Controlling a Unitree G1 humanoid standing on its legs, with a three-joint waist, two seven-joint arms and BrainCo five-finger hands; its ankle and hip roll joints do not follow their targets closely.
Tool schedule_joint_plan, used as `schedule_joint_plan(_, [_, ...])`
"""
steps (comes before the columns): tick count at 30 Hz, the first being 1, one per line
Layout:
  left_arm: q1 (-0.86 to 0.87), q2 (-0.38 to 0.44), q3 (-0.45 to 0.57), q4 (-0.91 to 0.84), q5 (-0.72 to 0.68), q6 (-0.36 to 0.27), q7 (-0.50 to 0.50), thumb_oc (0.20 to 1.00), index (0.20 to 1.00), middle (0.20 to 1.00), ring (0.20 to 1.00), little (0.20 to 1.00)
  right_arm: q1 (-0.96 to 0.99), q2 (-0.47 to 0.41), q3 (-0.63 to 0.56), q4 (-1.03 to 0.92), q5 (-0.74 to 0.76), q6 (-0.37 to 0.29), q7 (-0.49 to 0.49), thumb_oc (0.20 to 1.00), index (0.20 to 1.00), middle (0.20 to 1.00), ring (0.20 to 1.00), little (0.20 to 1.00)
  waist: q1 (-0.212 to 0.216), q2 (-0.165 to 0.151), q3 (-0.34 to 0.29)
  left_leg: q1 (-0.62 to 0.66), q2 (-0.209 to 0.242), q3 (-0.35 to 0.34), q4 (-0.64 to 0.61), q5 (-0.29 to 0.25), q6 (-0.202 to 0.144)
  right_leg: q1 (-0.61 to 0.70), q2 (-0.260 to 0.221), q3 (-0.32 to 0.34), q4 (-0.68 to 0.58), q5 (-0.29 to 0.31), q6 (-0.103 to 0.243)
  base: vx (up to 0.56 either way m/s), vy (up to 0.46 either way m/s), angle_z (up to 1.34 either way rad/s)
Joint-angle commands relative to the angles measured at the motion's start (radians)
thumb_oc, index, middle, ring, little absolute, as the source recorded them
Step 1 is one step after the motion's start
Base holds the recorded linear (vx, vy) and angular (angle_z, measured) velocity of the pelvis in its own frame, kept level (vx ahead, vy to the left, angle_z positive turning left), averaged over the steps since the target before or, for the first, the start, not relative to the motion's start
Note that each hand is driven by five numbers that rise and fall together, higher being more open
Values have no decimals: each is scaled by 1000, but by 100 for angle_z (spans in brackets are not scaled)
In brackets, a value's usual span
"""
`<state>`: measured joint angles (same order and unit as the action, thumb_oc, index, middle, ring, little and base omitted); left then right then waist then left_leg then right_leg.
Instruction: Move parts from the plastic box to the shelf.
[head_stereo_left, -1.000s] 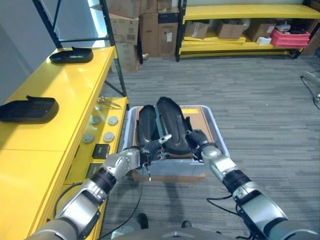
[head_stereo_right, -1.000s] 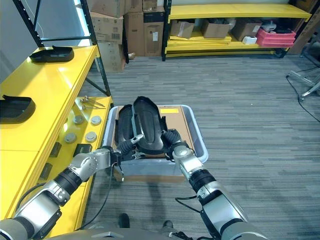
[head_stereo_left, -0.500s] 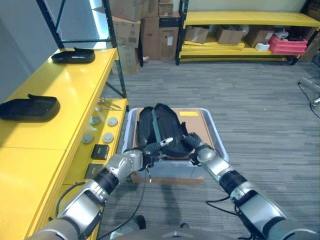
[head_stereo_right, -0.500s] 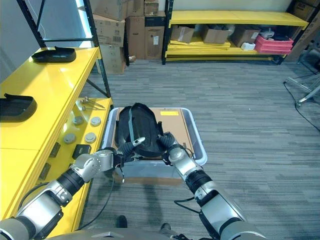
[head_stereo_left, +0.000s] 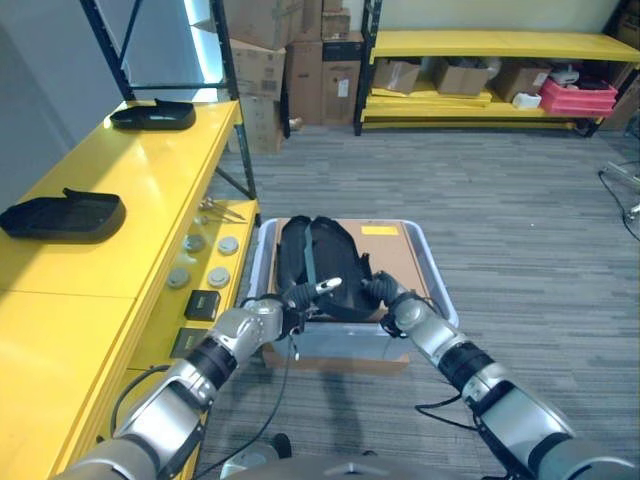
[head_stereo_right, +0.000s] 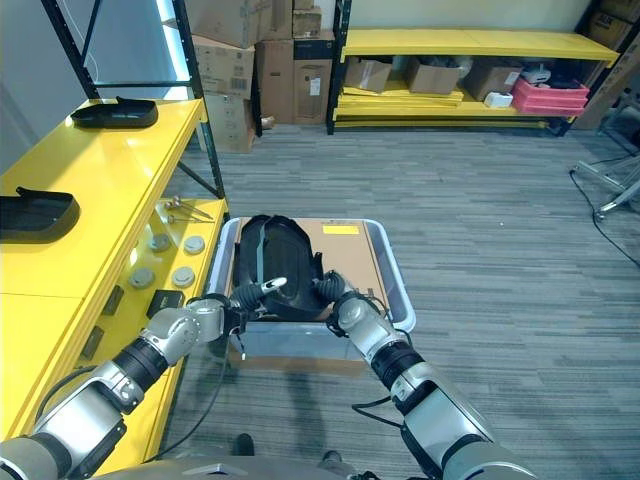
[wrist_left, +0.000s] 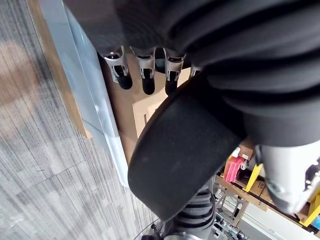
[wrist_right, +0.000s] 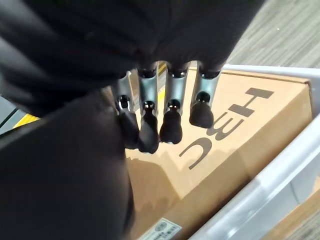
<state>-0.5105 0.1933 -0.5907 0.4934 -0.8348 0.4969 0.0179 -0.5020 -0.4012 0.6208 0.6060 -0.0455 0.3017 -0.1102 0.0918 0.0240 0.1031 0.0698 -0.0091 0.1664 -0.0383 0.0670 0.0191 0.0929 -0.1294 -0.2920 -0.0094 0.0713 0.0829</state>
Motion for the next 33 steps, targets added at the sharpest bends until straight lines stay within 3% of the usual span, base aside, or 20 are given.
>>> schedule_joint_plan(1, [-57,-93,-9,70,-103,-59,-10,1000,1000,1000,1000,1000,-149,43,62,-16,-106,-94,25,200,200,200,200,200,34,-15,-31,-10,77,-59,24,-46,-77,7,-98,6,9,-21,116,0,0,0])
schedule_joint_plan(4, [-45,-99,-9,75,-130,-46,-1,1000,1000,1000,1000,1000,-154,36,82,-20,-176,-95,33,200,200,200,200,200,36,-16,-29,-11,76,-61,22,-46,-76,6,-99,2,10,-21,116,0,0,0])
schedule_joint_plan(11, [-47,-93,-42,100,81,-90,-61,1000,1000,1000,1000,1000,-157,27,97,-31,-165,-102,19,200,200,200,200,200,37,-20,-23,-12,75,-67,17,-42,-75,4,-97,-3,10,-19,117,-11,-8,7])
schedule_joint_plan(12, [-49,-91,-49,98,112,-98,-76,774,774,774,774,774,-157,27,97,-34,-162,-100,18,200,200,200,200,200,37,-21,-22,-12,75,-67,16,-42,-75,4,-97,-3,10,-19,117,-8,-1,3])
schedule_joint_plan(13, [-52,-91,-59,94,129,-111,-77,357,357,357,357,357,-159,30,97,-34,-158,-98,17,200,200,200,200,200,36,-21,-20,-11,75,-69,15,-42,-76,2,-97,-2,11,-19,118,0,0,0])
schedule_joint_plan(14, [-53,-92,-61,91,129,-112,-73,244,244,244,244,244,-159,31,97,-36,-157,-97,16,200,200,200,200,200,35,-21,-19,-11,75,-69,15,-42,-76,2,-97,-1,11,-19,118,0,0,0])
schedule_joint_plan(15, [-55,-92,-65,84,130,-112,-66,200,200,200,200,200,-157,32,96,-39,-153,-96,13,200,200,200,200,200,33,-20,-18,-11,75,-69,14,-42,-76,2,-96,0,11,-19,118,0,0,0])
schedule_joint_plan(22, [-62,-96,-77,69,90,-126,-31,200,200,200,200,200,-150,42,91,-49,-85,-89,-22,200,200,200,200,200,27,-18,-16,-3,77,-63,10,-41,-77,5,-96,4,10,-18,119,0,0,0])
schedule_joint_plan(29, [-74,-111,-64,24,55,-234,-5,200,200,200,200,200,-159,76,59,-62,113,-51,-112,200,200,200,200,200,28,-12,-10,4,78,-66,4,-39,-79,9,-98,1,9,-17,119,0,0,0])
schedule_joint_plan(33, [-76,-110,-46,-36,18,-290,28,200,200,200,200,200,-145,104,21,-69,331,-52,-187,200,200,200,200,200,32,-7,-4,7,80,-69,4,-39,-81,13,-101,-3,9,-17,118,0,0,0])
